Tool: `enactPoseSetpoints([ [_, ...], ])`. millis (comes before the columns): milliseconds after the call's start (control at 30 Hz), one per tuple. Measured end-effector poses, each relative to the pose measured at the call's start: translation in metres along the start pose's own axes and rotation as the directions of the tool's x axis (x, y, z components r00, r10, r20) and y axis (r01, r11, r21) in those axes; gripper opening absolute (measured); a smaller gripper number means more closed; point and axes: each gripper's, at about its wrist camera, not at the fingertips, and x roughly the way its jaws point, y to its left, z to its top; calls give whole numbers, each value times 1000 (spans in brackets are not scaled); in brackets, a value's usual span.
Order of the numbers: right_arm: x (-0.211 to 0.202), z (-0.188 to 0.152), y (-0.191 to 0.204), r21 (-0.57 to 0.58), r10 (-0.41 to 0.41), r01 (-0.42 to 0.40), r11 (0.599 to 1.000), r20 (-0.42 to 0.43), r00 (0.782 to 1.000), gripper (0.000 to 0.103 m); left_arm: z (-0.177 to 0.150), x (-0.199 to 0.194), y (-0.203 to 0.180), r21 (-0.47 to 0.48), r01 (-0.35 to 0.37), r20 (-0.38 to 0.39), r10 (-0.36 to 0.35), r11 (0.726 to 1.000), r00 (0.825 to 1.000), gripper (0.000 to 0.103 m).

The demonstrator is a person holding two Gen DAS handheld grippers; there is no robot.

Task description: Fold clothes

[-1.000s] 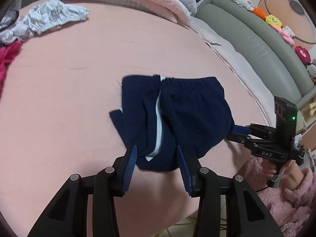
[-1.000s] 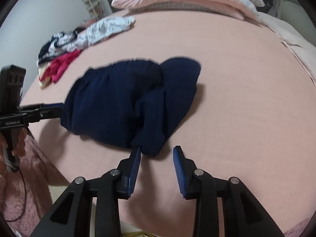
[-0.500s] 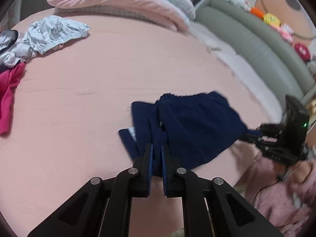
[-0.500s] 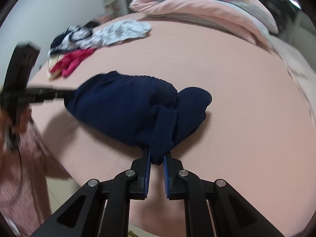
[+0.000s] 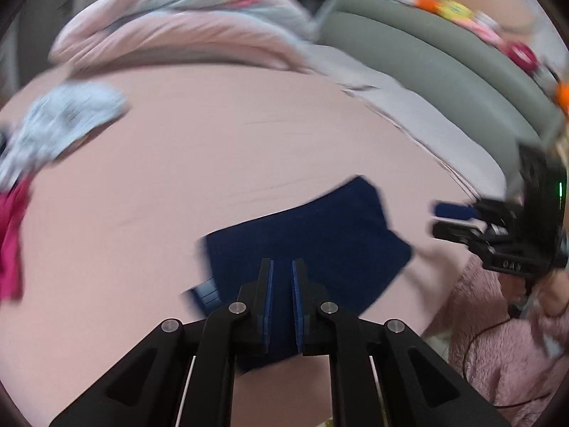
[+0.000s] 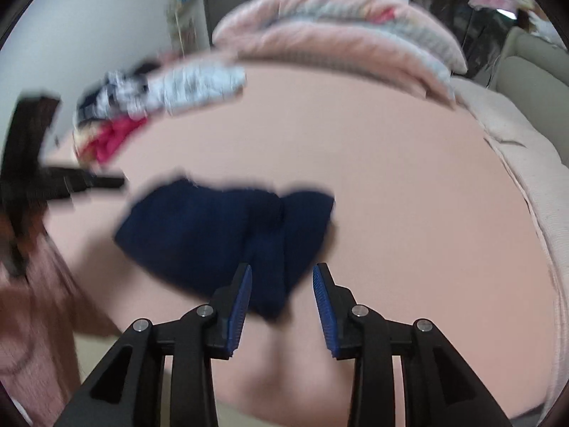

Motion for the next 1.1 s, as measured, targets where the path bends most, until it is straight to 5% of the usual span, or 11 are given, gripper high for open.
enactPoseSetpoints([
  [133, 51, 14, 32, -71, 46, -54, 996, -110, 993, 36, 7, 44, -15, 38, 27, -76, -24, 999, 997, 8],
  [267, 76, -2, 23, -58, 47, -62, 996, -226, 973, 33, 0, 70, 1, -5, 15, -114, -16, 1000, 993, 8],
  [333, 67, 0, 13, -50, 72, -85, 995, -227, 971, 32, -1, 68, 10, -38, 29, -111, -33, 999, 993, 6],
  [467, 39, 12, -17, -29, -3, -2, 1000, -183, 983, 36, 1, 48, 28, -123, -33, -89, 22, 992, 996, 6],
  [600, 15, 28, -22, 9, -22, 23, 1000, -76, 997, 36, 13, 22, 8, -64, -2, 44, 5, 998, 999, 6],
  [700, 29, 36, 2, -24, -13, 11, 1000, -84, 996, 36, 17, 38, 6, -39, -5, 31, 6, 999, 1000, 7],
  [767, 65, 44, 15, -26, 3, -7, 1000, -148, 989, 36, 12, 61, 19, -82, -23, -38, 20, 996, 999, 6],
  [833, 96, 46, 20, -29, -41, 36, 999, -209, 977, 36, 11, 63, 34, -145, 27, -28, -31, 989, 999, 6],
  [867, 98, 46, 17, -20, -33, 29, 999, -211, 977, 36, 13, 57, 41, -162, 22, -19, -25, 987, 1000, 7],
  [1000, 77, 48, -4, 50, -16, 25, 998, -179, 984, 36, 15, 29, 73, -203, -189, 19, 197, 961, 980, 7],
  [1100, 62, 51, -13, 110, 9, 6, 994, -133, 991, 38, 9, 16, 74, -227, -102, 63, 119, 968, 991, 7],
])
